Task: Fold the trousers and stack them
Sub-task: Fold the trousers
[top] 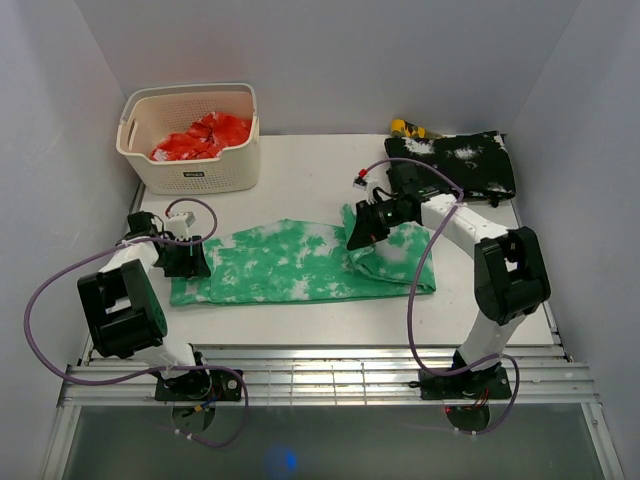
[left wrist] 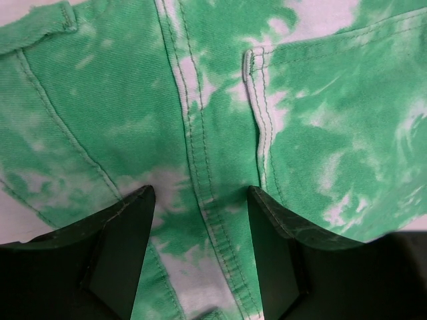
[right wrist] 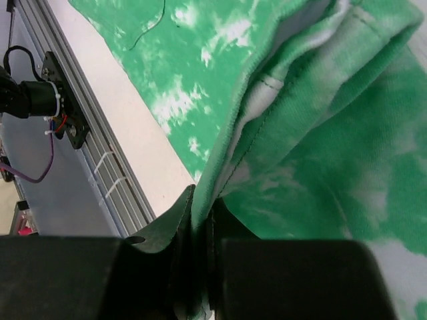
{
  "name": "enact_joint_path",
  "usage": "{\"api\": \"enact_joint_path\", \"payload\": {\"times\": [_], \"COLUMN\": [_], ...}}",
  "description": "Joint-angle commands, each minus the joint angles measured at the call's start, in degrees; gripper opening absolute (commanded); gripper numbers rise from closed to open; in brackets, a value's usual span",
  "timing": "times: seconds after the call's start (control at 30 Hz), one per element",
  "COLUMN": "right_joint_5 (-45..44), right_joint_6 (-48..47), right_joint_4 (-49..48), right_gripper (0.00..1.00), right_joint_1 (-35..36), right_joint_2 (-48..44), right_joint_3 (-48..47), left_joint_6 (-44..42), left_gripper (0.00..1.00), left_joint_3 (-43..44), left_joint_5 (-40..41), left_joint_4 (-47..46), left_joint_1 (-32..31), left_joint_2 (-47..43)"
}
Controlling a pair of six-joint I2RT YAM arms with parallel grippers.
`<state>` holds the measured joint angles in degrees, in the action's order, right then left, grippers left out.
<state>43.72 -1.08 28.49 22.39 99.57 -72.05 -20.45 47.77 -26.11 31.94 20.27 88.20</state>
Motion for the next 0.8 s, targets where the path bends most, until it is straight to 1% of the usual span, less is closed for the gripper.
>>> {"api": "enact_joint_path", "payload": {"times": [0.0,0.13,0.4,0.6,0.77], "right_joint_5": [1.27,2.33,1.54,0.31,0.22], "right_joint_6": [7.31,11.71,14.79,17.78,20.06], "right_joint_4": [-10.64,-17.93,-19.44,-22.16,-22.16], "right_gripper": [0.08,0.08,0.08,0.08,0.08], "right_joint_1": [2.29,5.29,11.0,12.5,13.2], "right_joint_2": [0.27,2.38,6.86,8.27,10.91], "right_joint_3": [0.51,1.3,-1.25,-1.16,-2.65], "left_joint_6": [-0.03,-0.91,-1.17,-1.26,-1.35], "left_gripper": [0.7,0.7,0.7,0.7,0.7], "left_joint_3": [-0.48,-0.66,-1.27,-1.98,-2.07], "left_joint_5": [2.38,2.99,3.61,3.52,3.7], "left_joint_4": [1.19,1.37,1.46,0.93,0.84], "left_joint_1": [-0.41,-0.32,-0.41,-0.5,-0.58], "left_joint_2": [2.06,2.06,2.5,2.59,3.03]}}
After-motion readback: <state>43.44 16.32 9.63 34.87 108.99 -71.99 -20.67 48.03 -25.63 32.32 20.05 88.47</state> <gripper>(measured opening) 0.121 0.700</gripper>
